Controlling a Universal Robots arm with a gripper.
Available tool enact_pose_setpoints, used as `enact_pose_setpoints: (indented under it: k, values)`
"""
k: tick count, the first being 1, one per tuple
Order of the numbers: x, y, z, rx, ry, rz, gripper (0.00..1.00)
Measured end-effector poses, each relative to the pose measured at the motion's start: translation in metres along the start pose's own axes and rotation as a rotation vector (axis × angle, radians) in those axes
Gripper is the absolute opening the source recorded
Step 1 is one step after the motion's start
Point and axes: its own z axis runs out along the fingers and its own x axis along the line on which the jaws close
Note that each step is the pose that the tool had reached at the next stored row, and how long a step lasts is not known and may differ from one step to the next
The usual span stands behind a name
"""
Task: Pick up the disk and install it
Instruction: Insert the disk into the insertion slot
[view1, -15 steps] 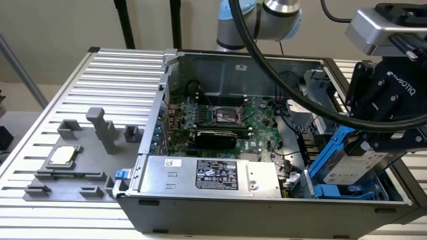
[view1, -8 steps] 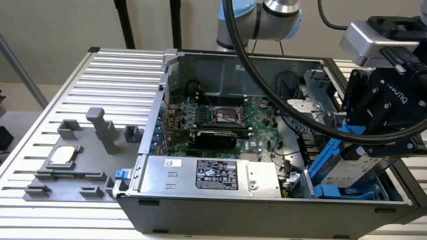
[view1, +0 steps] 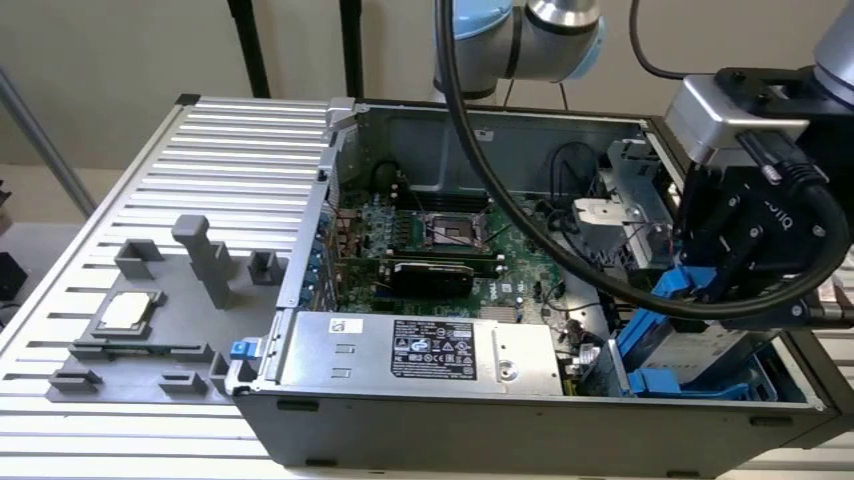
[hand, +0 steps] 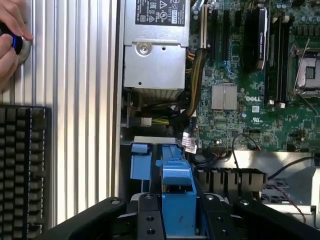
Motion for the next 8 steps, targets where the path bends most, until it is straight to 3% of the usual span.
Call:
enact_pose_setpoints:
  k: [8]
  values:
    - [0.000, -0.0006, 0.0146, -0.0001, 0.0000, -0.001, 0.00]
